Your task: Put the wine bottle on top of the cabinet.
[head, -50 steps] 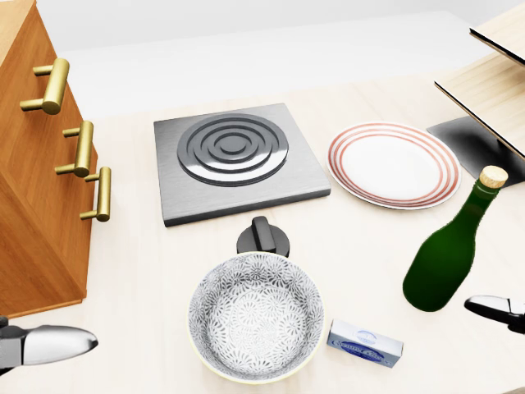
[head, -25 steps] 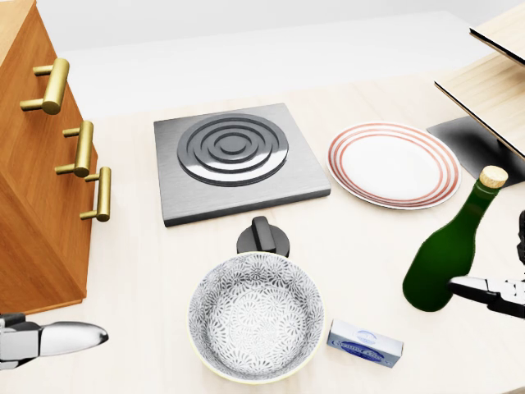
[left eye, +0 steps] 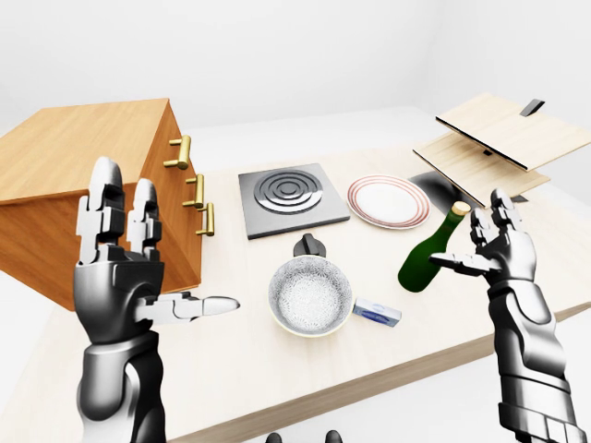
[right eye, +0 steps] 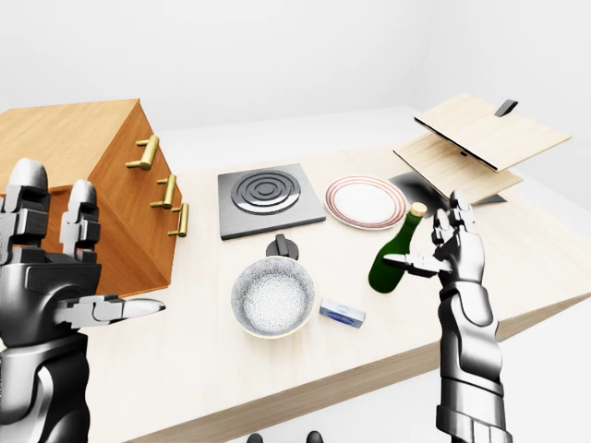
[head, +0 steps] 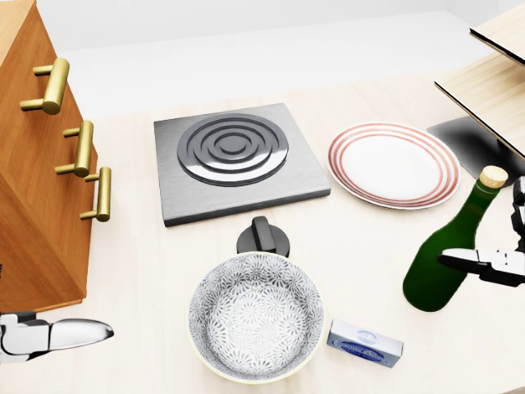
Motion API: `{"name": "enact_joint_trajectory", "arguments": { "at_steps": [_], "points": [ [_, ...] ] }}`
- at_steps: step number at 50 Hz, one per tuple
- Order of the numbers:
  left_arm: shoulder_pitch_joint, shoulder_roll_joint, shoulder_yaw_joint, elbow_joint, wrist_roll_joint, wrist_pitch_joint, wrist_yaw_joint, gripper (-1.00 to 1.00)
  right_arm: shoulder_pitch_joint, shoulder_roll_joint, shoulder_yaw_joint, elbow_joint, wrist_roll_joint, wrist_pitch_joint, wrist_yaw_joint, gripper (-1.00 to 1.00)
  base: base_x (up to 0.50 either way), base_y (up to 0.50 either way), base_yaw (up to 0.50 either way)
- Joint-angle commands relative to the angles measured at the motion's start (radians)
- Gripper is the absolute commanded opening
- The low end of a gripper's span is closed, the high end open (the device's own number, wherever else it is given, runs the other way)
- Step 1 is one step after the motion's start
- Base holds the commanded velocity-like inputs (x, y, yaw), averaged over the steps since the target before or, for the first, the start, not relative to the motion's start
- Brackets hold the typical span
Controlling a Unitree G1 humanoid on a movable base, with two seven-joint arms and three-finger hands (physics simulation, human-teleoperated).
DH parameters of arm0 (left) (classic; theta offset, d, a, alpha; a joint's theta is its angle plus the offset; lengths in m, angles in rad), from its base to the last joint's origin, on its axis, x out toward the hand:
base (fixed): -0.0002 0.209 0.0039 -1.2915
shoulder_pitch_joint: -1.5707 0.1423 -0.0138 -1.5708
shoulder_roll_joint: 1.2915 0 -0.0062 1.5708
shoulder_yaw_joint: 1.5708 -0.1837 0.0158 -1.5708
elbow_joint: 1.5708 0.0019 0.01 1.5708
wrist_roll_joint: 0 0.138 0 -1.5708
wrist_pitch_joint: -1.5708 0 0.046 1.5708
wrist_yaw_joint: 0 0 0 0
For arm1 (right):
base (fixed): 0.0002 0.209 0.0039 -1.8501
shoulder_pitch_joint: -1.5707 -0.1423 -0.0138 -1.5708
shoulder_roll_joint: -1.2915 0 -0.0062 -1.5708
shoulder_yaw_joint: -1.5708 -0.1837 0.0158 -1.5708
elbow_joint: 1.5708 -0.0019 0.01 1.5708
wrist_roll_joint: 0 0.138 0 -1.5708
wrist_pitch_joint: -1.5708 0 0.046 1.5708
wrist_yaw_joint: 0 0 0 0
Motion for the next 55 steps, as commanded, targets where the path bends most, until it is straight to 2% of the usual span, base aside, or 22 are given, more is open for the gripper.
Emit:
{"name": "enact_joint_trajectory", "arguments": {
  "at_steps": [1, 34, 39, 40, 42, 55],
  "points": [
    [0.0, 0.0, -0.007, 0.013, 0.004, 0.0, 0.001, 1.0, -0.021, -0.009, 0.007, 0.026, -0.005, 0.0, -0.001, 1.0, 0.0, 0.0, 0.0],
    [0.001, 0.001, -0.004, 0.024, 0.005, 0.0, -0.003, 1.0, -0.115, -0.036, 0.059, 0.178, -0.016, 0.0, -0.007, 1.0, 0.0, 0.0, 0.0],
    [0.001, -0.001, -0.013, 0.037, 0.014, 0.0, -0.002, 1.0, -0.137, -0.041, 0.066, 0.195, -0.013, 0.0, -0.008, 0.94, 0.0, 0.0, 0.0],
    [-0.001, 0.001, -0.011, 0.041, 0.013, 0.0, -0.003, 1.0, -0.137, -0.041, 0.069, 0.203, -0.015, 0.0, -0.004, 0.21, 0.0, 0.0, 0.0],
    [-0.006, 0.003, -0.009, 0.042, 0.012, 0.0, 0.0, 1.0, -0.135, -0.04, 0.067, 0.203, -0.013, 0.0, -0.004, -1.0, 0.0, 0.0, 0.0],
    [0.003, 0.001, -0.012, 0.058, 0.013, 0.0, -0.004, 1.0, -0.107, -0.03, 0.065, 0.181, -0.01, 0.0, 0.001, -1.0, 0.0, 0.0, 0.0]
  ]
}}
